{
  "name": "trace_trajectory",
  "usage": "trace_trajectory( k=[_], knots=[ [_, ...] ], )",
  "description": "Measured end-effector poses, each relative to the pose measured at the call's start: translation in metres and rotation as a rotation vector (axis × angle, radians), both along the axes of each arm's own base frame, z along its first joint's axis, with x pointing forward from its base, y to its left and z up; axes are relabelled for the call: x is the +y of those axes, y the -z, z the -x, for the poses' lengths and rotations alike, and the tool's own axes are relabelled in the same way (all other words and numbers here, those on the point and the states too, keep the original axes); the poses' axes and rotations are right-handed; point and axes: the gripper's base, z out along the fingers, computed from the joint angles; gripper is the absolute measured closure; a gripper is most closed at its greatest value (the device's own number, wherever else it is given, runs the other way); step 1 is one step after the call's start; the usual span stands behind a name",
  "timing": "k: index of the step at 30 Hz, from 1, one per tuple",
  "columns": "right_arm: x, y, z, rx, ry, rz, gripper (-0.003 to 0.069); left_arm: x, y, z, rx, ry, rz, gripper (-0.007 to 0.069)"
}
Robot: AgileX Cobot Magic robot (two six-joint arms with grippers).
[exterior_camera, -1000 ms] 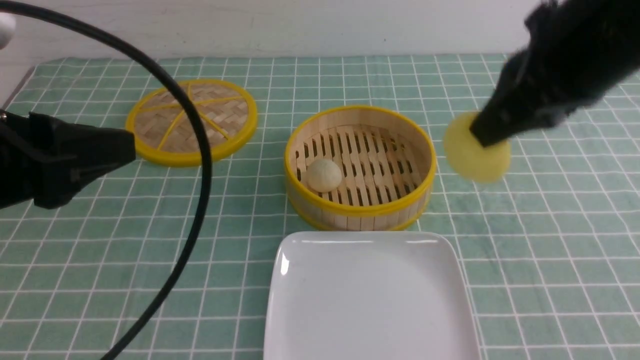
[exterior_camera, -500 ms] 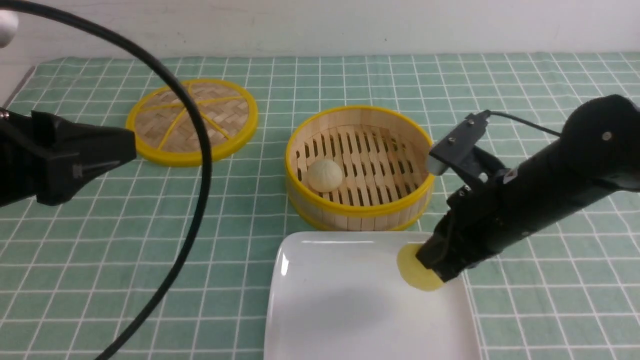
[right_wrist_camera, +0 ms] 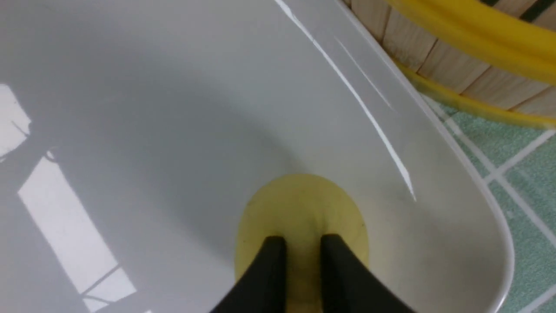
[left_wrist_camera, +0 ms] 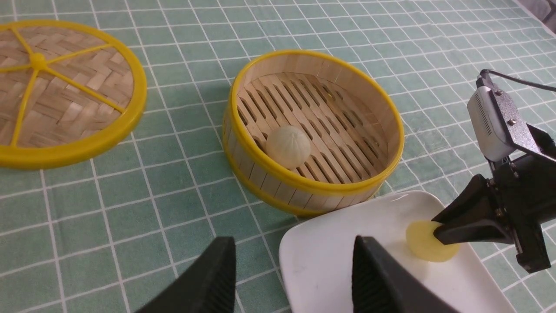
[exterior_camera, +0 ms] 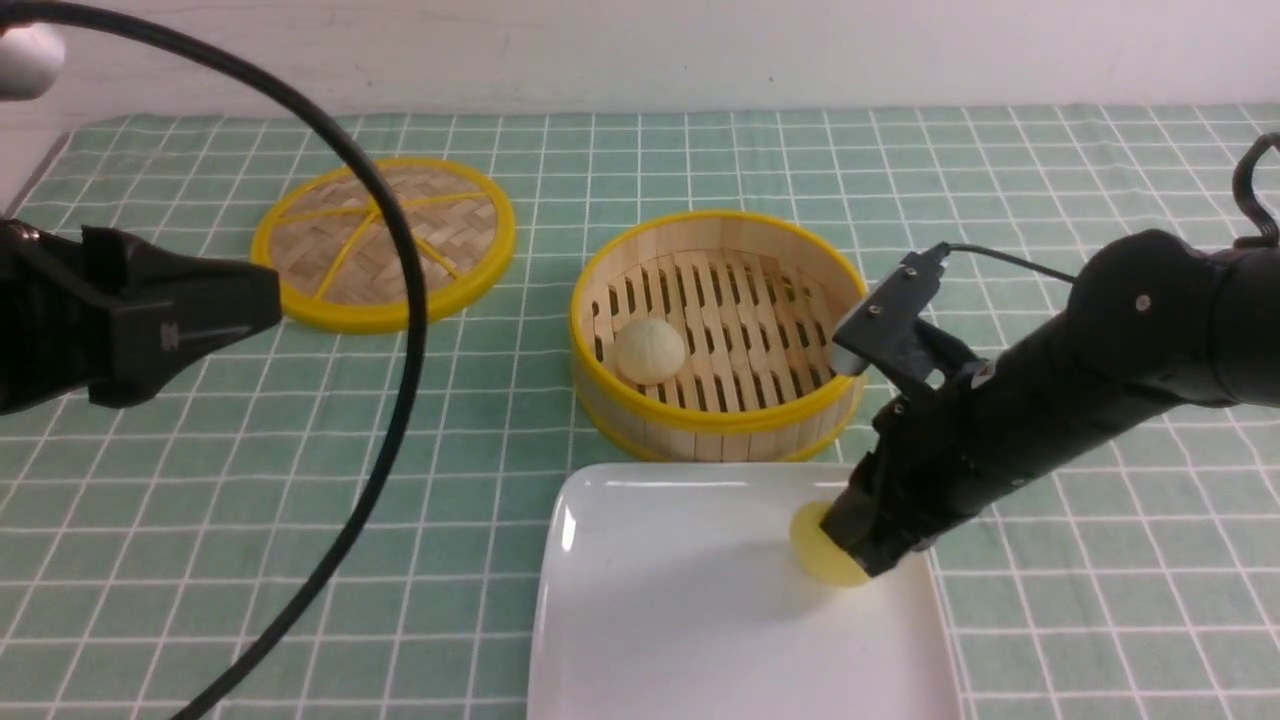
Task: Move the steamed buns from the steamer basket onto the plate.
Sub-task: Use the right arm to put the steamed stuffed bun into the plate, then use the left arm to grab the steamed stuffed bun that is closest to it
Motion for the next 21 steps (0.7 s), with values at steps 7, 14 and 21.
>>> trace_trajectory(
  k=[7, 14, 21],
  knots=[
    [0.0, -0.005, 0.0, -0.013, 0.002, -0.009, 0.0148, 0.0, 0.0, 0.0, 0.0, 0.0, 0.0, 0.0238],
    [-0.003, -0.119, 0.005, -0.336, 0.02, -0.164, 0.0097, 0.0, 0.0, 0.0, 0.0, 0.0, 0.0, 0.0238],
    [-0.059, -0.248, 0.083, -0.712, 0.122, -0.273, 0.0097, -0.005, -0.001, -0.005, -0.025, 0.06, 0.04, 0.0238]
  ],
)
